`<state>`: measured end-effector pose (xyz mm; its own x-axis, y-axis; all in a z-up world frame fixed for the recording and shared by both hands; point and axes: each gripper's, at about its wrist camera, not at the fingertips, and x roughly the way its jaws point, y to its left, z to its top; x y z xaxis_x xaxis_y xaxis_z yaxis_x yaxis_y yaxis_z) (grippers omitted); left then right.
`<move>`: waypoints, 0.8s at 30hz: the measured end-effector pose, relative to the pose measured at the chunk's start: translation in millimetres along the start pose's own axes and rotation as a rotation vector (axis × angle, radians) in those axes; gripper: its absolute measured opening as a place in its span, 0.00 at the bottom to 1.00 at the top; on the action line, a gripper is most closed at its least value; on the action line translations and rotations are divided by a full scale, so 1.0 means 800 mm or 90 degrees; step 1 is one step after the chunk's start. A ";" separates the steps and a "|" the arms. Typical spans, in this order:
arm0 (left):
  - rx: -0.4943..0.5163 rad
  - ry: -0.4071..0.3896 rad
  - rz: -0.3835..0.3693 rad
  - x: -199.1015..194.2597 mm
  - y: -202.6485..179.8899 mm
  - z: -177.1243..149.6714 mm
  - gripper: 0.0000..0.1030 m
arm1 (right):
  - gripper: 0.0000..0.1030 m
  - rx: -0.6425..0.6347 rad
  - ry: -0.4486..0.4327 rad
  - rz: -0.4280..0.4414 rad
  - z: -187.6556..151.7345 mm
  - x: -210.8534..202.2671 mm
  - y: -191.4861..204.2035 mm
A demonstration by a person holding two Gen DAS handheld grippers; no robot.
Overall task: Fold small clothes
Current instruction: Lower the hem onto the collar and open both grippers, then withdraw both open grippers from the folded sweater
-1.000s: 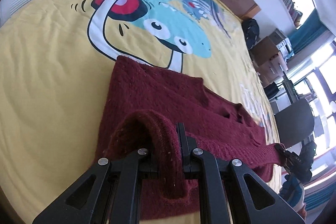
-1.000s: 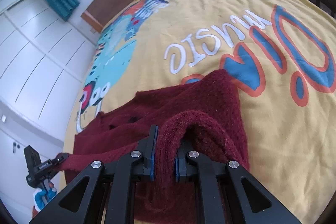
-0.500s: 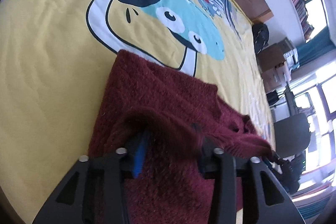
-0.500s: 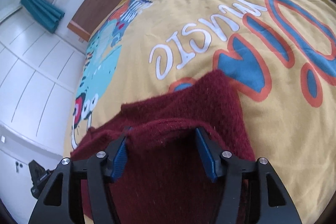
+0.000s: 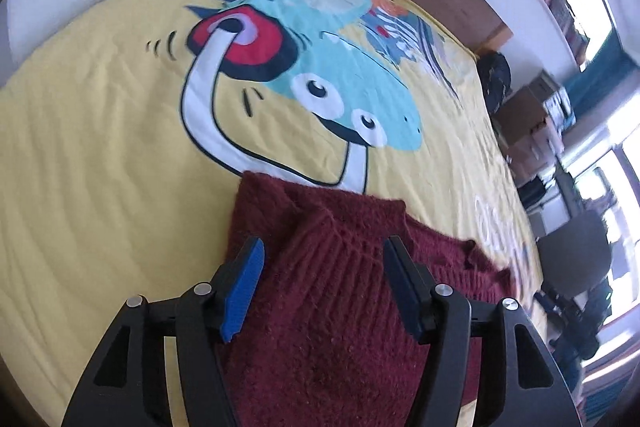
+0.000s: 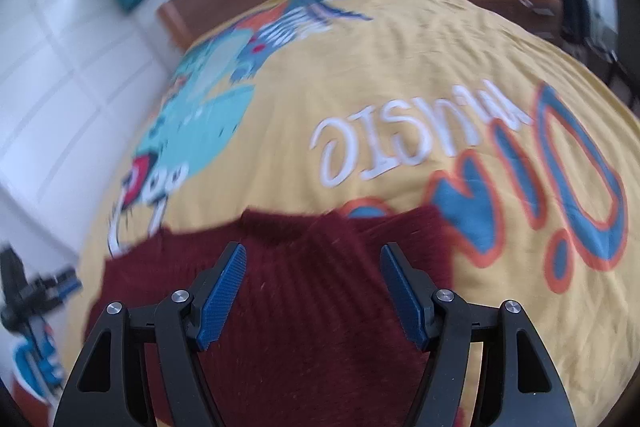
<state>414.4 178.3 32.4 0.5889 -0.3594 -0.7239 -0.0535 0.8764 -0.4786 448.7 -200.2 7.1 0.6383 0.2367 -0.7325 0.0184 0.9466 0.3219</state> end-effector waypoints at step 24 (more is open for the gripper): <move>0.113 0.015 0.045 0.025 -0.037 -0.066 0.55 | 0.69 -0.114 0.040 -0.055 -0.066 -0.013 0.021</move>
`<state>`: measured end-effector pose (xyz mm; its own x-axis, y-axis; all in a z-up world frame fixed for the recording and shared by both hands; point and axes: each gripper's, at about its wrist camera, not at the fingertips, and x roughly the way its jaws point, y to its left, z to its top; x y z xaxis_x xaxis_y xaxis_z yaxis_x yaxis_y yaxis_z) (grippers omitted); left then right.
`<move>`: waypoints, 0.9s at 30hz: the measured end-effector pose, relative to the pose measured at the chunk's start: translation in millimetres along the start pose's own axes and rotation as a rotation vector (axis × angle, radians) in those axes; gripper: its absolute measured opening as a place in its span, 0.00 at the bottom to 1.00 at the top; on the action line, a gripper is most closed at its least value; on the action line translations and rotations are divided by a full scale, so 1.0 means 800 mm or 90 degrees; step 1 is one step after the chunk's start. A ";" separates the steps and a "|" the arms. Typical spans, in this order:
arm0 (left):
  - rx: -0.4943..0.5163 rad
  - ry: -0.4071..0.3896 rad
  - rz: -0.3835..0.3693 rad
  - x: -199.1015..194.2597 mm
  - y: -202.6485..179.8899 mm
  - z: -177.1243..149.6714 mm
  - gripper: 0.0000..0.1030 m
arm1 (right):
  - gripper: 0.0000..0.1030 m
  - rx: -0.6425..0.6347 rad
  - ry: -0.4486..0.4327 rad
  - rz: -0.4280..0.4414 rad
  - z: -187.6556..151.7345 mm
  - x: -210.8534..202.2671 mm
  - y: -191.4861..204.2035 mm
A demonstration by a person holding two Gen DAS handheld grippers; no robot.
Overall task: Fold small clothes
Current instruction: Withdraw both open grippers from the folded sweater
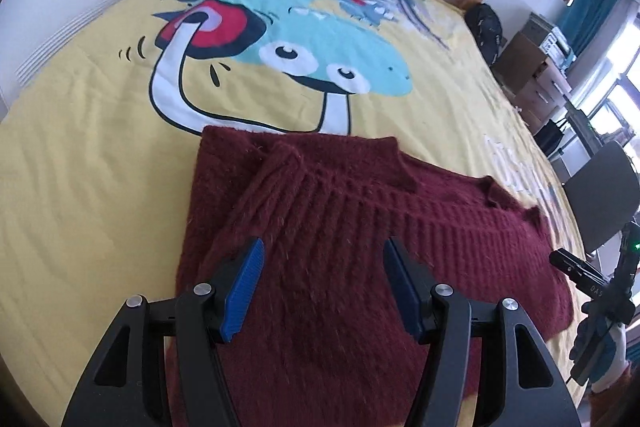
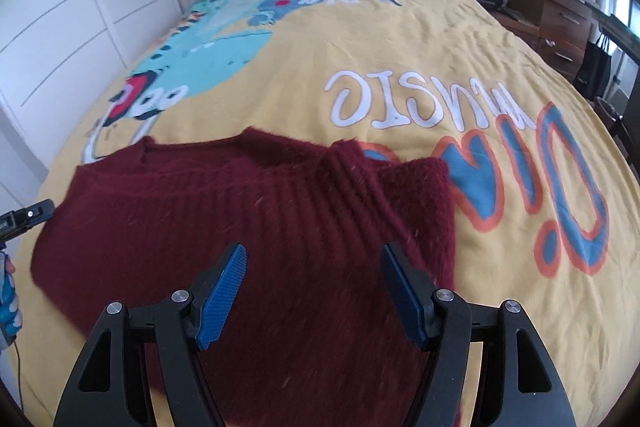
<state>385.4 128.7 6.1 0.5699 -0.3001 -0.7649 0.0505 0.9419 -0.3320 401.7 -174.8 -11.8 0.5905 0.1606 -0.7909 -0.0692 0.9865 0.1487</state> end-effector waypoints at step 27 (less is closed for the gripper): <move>-0.040 -0.010 0.024 -0.124 0.000 -0.071 0.55 | 0.69 0.050 -0.029 -0.001 -0.098 -0.175 0.004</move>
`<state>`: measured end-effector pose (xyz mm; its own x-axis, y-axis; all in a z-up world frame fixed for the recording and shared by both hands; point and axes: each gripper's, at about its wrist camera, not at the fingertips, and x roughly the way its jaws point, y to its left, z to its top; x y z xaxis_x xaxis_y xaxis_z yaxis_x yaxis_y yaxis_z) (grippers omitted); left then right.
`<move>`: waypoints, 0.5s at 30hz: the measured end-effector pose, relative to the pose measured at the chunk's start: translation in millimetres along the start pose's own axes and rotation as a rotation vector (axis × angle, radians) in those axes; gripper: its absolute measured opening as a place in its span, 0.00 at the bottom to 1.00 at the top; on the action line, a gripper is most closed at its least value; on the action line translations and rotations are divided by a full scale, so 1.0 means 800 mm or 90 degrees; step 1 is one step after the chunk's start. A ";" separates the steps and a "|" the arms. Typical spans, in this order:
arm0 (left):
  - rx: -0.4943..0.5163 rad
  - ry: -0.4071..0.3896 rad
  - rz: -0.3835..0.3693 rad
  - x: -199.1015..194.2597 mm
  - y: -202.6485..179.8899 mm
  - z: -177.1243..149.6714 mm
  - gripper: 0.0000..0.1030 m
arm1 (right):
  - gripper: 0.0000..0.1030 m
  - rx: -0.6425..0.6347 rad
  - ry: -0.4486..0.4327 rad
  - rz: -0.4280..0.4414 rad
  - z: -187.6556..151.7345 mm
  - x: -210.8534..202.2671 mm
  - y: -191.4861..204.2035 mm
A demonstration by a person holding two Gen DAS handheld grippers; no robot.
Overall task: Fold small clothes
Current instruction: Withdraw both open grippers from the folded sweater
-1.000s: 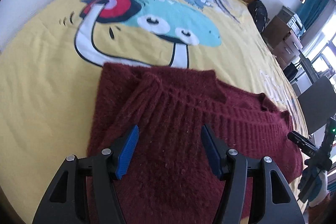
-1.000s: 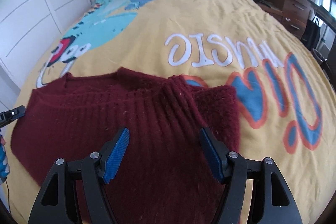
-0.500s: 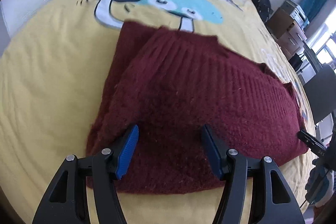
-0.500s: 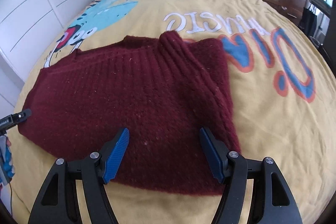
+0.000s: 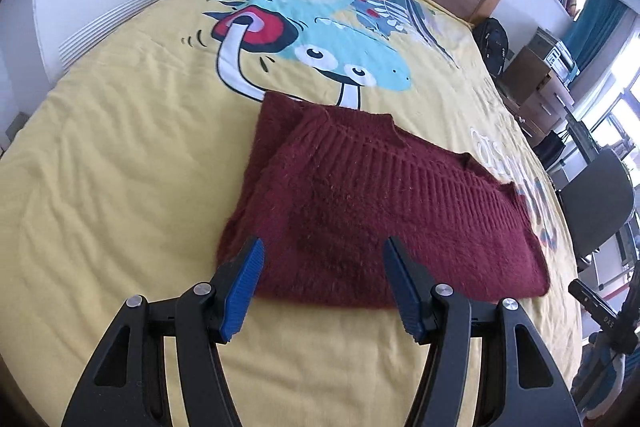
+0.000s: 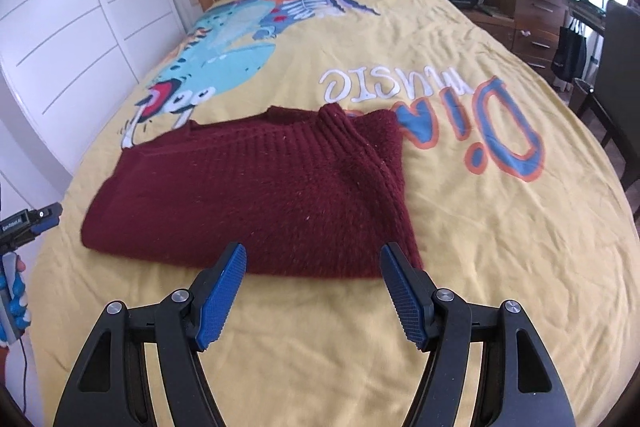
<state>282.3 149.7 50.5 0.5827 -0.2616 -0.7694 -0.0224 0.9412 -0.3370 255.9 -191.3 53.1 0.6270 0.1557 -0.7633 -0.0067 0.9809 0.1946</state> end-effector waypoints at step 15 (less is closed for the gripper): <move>-0.059 0.003 -0.038 -0.073 0.045 -0.060 0.62 | 0.69 0.033 -0.023 -0.011 -0.057 -0.084 0.008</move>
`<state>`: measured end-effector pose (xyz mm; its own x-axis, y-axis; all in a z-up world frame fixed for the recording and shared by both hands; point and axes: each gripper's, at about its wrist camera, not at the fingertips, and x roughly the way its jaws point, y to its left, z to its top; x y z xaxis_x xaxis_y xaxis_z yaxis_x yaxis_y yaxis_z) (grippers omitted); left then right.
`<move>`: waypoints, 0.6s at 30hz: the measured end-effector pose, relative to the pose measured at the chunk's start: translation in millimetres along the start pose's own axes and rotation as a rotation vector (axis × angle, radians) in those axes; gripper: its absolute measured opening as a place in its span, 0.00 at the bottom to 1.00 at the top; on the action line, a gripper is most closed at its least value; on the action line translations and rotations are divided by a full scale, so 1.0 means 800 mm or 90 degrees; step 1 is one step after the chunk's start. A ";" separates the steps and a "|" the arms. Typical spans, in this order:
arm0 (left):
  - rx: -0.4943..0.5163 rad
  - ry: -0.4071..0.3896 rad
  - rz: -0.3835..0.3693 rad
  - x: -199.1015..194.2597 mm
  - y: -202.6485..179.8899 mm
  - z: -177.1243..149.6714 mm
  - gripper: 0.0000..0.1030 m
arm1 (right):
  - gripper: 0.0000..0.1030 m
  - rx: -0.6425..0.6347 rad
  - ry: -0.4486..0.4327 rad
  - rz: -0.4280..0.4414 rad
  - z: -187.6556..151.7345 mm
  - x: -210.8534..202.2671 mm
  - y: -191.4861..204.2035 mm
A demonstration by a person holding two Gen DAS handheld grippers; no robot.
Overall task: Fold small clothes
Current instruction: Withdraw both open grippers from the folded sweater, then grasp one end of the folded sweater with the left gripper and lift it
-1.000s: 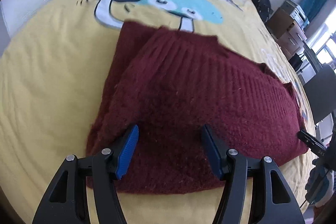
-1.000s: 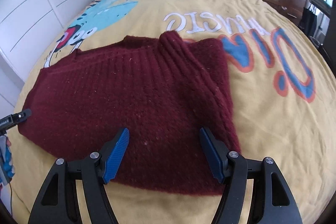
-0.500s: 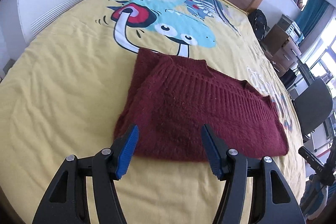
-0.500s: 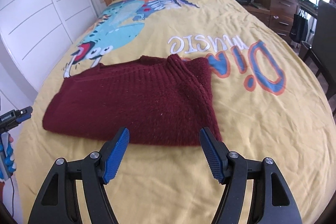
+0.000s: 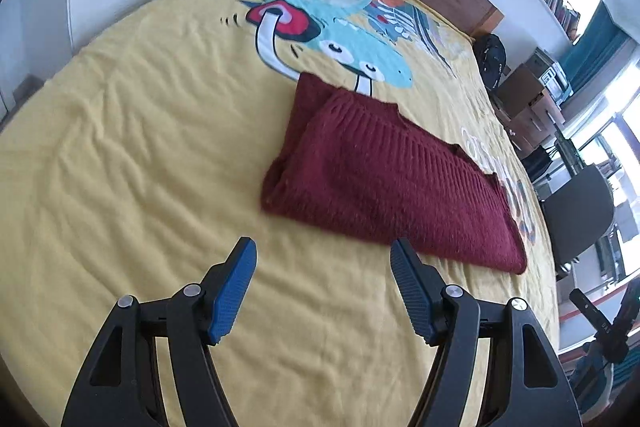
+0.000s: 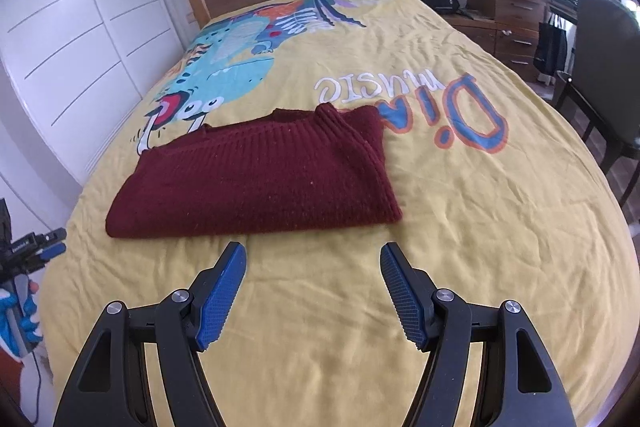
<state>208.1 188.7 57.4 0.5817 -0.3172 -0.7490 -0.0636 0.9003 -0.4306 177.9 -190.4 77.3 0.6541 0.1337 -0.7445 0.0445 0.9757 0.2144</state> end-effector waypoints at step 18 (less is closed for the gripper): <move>-0.099 0.059 -0.032 0.068 0.043 -0.026 0.62 | 0.69 0.058 0.040 -0.034 -0.027 0.033 -0.043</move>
<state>221.0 196.4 -9.0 0.5105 -0.3925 -0.7651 -0.1650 0.8285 -0.5351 177.5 -216.7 36.9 0.6002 0.0948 -0.7942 0.1485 0.9625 0.2270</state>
